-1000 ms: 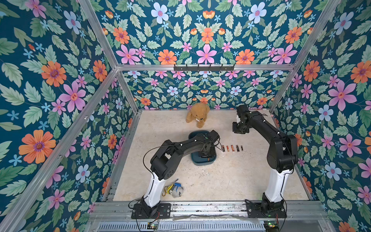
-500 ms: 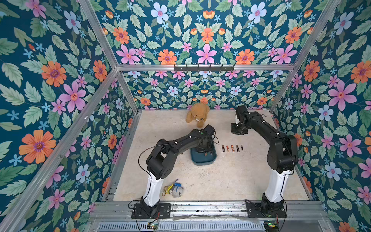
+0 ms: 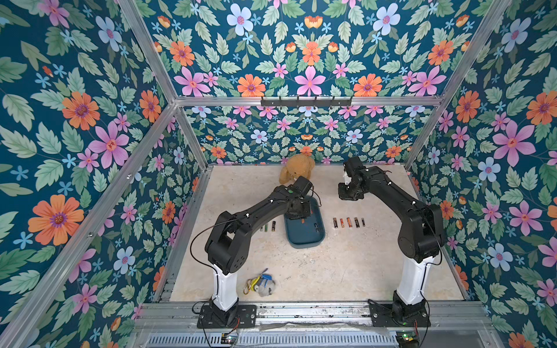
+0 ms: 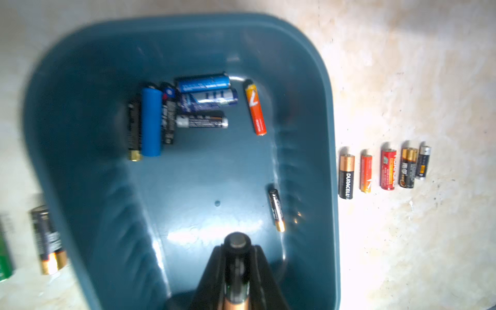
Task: Take the batteries out of the storage box
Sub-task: Pick up the battery from the storage box, then place the battery at the center of the board.
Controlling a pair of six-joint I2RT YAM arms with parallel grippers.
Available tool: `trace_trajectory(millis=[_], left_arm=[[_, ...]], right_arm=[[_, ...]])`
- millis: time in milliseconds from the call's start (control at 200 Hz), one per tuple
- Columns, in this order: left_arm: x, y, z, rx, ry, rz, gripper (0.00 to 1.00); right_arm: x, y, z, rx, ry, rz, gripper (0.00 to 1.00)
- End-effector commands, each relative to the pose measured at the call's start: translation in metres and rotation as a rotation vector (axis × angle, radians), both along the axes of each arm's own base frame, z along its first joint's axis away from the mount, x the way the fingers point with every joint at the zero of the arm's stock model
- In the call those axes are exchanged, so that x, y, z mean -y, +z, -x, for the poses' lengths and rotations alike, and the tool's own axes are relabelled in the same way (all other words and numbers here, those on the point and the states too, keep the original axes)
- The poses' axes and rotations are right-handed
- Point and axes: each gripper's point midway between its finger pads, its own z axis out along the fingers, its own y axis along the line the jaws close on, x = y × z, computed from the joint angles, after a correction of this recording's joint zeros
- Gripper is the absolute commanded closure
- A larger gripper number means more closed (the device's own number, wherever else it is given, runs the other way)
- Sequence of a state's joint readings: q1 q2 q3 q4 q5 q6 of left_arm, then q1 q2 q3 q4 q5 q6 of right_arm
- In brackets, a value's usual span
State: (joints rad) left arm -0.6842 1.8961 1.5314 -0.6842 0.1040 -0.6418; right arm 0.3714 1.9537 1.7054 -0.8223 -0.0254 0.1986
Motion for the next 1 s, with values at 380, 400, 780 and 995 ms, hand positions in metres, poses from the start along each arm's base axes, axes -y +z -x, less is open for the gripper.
trace_trajectory(millis=[380,400,780,995], left_arm=[[-0.150,0.031,-0.013,0.048,0.140,-0.152,0.86],[-0.155,0.030,-0.013,0.046,0.145,-0.159,0.86],[-0.223,-0.008,-0.010,-0.008,0.198,-0.221,0.86],[-0.244,-0.034,-0.005,-0.044,0.205,-0.246,0.87]], right_arm=[[-0.017,0.015,0.005,0.002,0.004,-0.017,0.73],[-0.017,0.015,0.005,0.002,0.005,-0.017,0.73],[-0.015,0.016,0.012,-0.005,-0.009,-0.012,0.73],[-0.016,0.014,0.012,-0.010,-0.010,-0.011,0.73]])
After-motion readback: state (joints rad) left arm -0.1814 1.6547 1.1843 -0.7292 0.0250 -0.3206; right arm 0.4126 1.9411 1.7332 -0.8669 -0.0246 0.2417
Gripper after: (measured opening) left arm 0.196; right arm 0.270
